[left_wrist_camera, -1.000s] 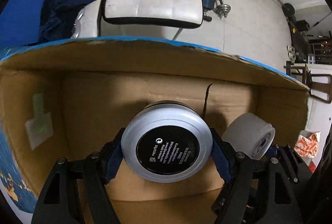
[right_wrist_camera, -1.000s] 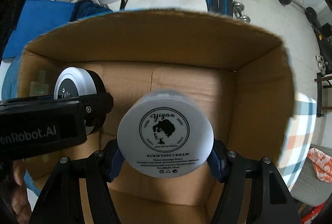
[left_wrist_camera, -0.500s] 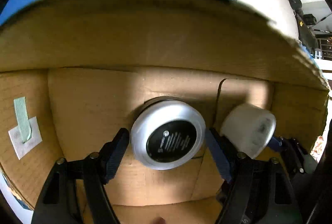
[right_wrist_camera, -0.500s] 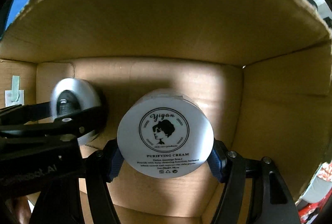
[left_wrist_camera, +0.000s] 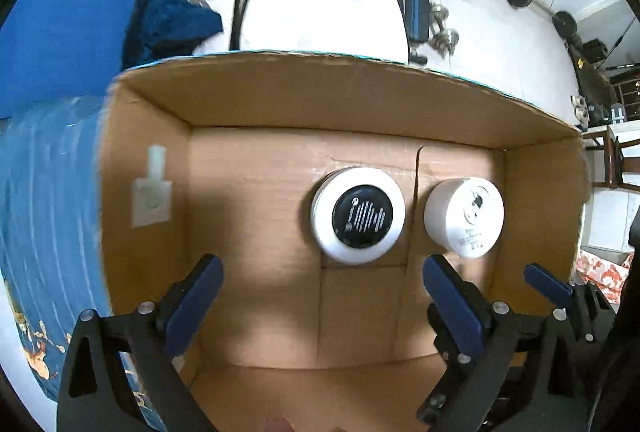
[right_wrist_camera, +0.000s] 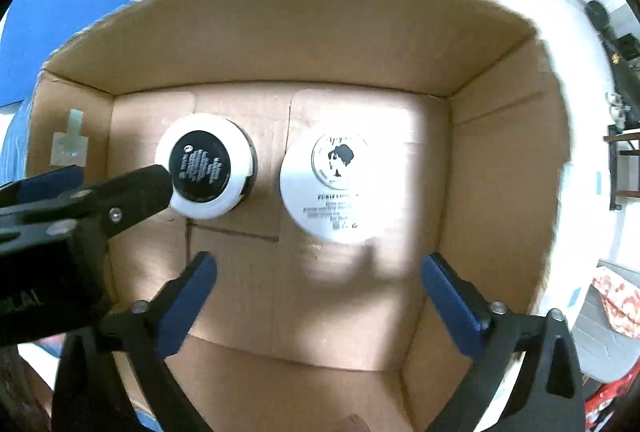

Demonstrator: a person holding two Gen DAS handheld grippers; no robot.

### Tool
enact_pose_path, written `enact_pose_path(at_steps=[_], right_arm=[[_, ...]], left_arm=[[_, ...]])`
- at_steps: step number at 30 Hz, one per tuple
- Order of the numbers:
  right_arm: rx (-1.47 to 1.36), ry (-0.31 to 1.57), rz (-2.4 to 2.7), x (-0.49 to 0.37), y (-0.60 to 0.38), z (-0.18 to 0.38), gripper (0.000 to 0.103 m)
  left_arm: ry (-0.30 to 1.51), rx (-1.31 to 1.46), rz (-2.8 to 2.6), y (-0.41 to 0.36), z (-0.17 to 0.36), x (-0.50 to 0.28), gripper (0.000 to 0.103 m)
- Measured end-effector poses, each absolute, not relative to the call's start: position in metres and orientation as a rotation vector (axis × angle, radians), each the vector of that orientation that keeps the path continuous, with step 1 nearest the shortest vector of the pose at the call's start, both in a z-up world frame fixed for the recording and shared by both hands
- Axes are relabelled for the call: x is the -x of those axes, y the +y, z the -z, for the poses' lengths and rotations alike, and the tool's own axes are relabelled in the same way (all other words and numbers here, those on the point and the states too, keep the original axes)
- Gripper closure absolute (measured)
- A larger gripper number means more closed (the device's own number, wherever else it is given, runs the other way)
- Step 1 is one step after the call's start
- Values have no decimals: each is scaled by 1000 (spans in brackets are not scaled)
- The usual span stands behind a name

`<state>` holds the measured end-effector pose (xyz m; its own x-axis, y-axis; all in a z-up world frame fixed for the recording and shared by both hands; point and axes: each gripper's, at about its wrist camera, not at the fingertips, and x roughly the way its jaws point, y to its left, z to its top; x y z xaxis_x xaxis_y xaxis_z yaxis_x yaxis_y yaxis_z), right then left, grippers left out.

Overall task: Organize rigid objects
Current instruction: 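Grasp the gold tin with left tool while right tool grasps the silver canister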

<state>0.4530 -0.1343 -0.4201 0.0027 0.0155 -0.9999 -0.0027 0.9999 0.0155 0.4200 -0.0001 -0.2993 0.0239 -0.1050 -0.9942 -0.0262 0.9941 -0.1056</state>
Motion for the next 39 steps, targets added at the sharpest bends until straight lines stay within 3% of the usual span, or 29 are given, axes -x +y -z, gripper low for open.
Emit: enact_pose_path(at_steps=[18,25,29,34,39], right_arm=[[-29,1259,61,-334,-108,286,0],[-55,1219,34,-291,-109,257,0],[-87,1296,16,-261,-118,276,0],[-137,1451,43,-236,-133,343,0],[-171,1538,93,-233,-144,413,0]], left_arm=[[1249,60,6,32,211,-279,1],[1189,44,7,41,187,-230,0],[1266,-8,-53,49,220,-197,0],[1478,48,-52,56,309,-179,3],[1545,32,-70,45,356,-185,6]])
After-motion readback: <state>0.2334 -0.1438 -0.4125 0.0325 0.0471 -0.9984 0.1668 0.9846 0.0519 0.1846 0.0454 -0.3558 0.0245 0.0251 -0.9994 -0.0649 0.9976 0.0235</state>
